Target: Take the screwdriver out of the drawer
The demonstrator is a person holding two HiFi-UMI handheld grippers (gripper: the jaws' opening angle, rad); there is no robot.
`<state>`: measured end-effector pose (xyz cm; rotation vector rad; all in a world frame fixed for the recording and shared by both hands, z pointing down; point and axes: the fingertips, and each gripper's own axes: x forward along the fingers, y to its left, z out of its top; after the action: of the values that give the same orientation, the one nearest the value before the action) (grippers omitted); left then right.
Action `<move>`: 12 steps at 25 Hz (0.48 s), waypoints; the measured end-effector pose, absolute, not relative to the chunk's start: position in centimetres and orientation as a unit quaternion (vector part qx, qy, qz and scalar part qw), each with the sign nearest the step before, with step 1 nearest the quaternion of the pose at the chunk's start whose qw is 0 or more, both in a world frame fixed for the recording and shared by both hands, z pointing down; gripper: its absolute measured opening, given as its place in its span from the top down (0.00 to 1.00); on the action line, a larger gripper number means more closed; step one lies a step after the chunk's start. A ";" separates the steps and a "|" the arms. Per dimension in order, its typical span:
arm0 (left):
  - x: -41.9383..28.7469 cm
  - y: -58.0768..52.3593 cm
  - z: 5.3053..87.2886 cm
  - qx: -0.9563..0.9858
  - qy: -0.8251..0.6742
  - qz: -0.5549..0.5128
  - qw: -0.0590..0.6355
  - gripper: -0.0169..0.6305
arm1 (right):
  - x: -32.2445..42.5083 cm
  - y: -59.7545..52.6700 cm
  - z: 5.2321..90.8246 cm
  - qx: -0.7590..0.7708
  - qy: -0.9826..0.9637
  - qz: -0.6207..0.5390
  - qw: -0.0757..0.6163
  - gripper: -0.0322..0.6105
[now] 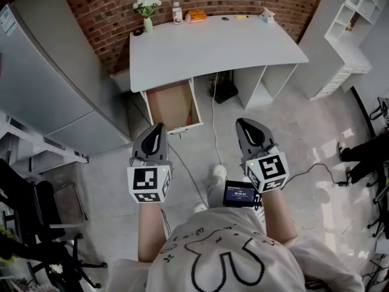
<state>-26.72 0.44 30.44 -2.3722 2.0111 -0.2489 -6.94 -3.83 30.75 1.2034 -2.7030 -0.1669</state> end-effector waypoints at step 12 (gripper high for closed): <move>-26.6 -13.4 30.8 -0.762 0.643 -0.084 -0.006 0.95 | -6.2 -17.3 31.5 0.408 -0.907 -0.042 0.099 0.92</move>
<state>-26.57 -13.43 30.81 -2.4011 2.0256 -0.2658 -6.18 -17.28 31.54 1.2059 -2.6821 -0.1231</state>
